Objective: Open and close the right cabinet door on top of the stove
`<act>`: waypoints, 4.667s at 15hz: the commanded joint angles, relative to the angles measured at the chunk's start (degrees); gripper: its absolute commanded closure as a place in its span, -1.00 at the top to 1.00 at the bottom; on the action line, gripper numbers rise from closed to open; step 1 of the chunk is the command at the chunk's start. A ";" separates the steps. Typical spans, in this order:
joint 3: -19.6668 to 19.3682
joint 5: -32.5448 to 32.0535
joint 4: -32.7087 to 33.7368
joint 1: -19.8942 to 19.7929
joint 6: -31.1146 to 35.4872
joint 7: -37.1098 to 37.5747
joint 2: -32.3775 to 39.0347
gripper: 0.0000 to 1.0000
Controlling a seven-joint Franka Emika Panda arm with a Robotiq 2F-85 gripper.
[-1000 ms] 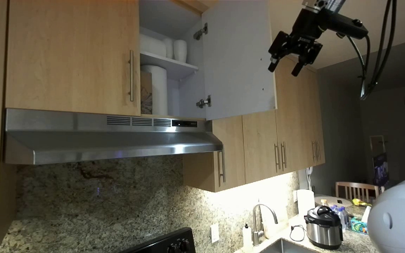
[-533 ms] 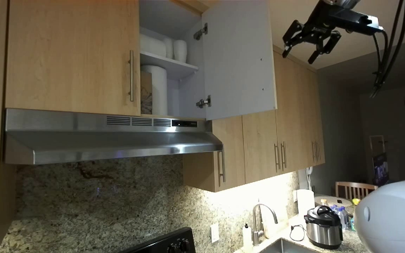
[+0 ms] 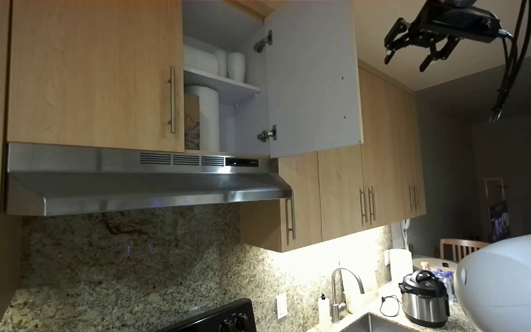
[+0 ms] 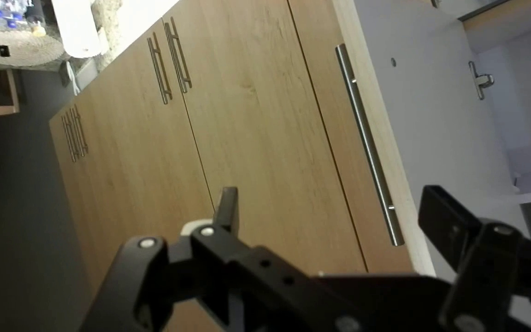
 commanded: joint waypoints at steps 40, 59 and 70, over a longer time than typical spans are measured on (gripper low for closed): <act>-2.85 1.78 26.40 4.85 -12.57 0.65 28.05 1.00; -6.73 8.31 31.19 14.22 -20.70 -11.56 28.90 1.00; -5.32 9.38 31.40 20.89 -22.18 -17.50 28.15 1.00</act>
